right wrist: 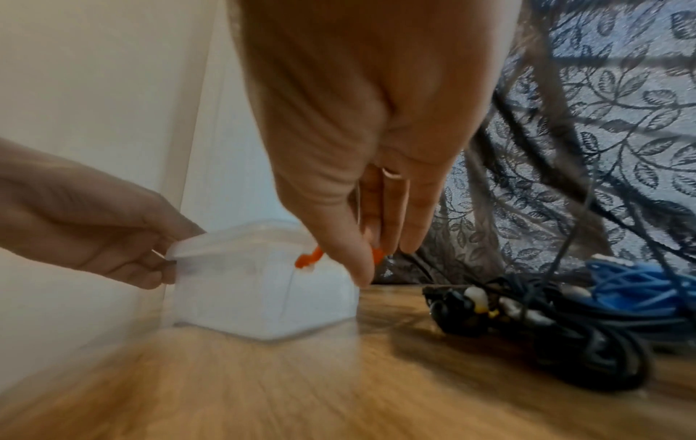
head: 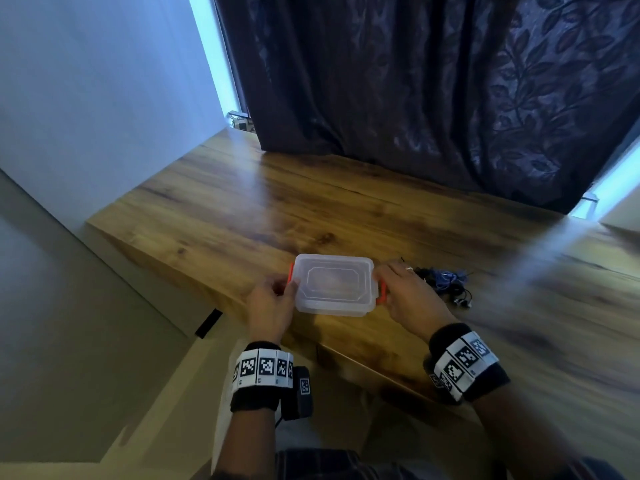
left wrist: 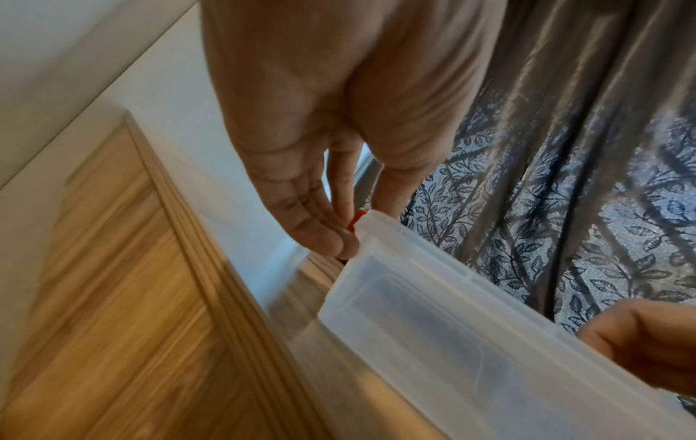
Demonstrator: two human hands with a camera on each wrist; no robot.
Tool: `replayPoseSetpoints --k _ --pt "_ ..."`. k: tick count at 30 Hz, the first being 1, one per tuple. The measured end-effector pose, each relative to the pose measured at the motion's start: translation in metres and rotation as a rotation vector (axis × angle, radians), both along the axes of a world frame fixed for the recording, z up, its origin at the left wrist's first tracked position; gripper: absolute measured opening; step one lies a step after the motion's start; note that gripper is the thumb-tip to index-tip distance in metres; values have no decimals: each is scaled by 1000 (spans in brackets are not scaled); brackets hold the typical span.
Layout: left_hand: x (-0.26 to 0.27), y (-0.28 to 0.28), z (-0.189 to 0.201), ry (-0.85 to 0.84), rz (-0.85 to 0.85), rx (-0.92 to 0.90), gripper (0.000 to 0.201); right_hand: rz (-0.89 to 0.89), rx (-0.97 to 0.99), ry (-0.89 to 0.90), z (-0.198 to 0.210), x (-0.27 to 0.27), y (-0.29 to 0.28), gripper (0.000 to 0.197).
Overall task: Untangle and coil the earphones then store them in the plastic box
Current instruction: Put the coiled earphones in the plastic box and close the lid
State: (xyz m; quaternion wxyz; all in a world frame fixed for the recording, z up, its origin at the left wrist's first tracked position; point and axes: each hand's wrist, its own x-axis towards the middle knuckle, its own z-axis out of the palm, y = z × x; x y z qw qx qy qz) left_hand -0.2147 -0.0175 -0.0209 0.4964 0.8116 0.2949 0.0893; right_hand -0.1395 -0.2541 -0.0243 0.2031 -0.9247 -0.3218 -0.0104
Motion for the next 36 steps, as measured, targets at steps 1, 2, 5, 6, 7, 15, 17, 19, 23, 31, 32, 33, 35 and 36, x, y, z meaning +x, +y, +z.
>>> replayPoseSetpoints --k 1,2,5,6,7,15,17,19,23,31,32,33,35,36 --pt "2 0 -1 9 -8 8 32 -4 -14 51 -1 0 -3 46" --pt "4 -1 -2 23 -11 14 32 -7 -37 126 0 0 -6 55" --pt "9 0 -4 46 -8 28 31 -34 -81 334 2 -4 -10 81" --pt "11 -1 -3 50 -13 32 31 -48 -72 325 2 -5 -9 82" --pt "12 0 -3 51 -15 38 31 -57 -53 292 1 -7 -9 80" --pt "11 6 -15 72 20 -31 28 43 -118 59 -1 -4 -14 72" --pt "10 7 -16 71 30 -89 29 71 -119 59 1 -4 -17 73" --pt "10 8 -17 71 4 -114 28 91 -107 42 3 -1 -18 68" --pt "9 10 -16 78 -78 -170 31 131 -115 -73 6 1 -21 57" --pt "13 4 -20 29 -142 -161 32 167 -188 234 26 24 0 91" --pt "13 5 -20 29 -135 -158 32 173 -159 268 25 28 1 89" --pt "14 7 -21 31 -130 -158 32 167 -134 304 25 30 0 86" --pt "15 8 -22 27 -121 -146 32 119 -92 382 29 34 0 73" --pt "14 8 -22 29 -123 -134 31 86 -59 432 33 35 0 65"
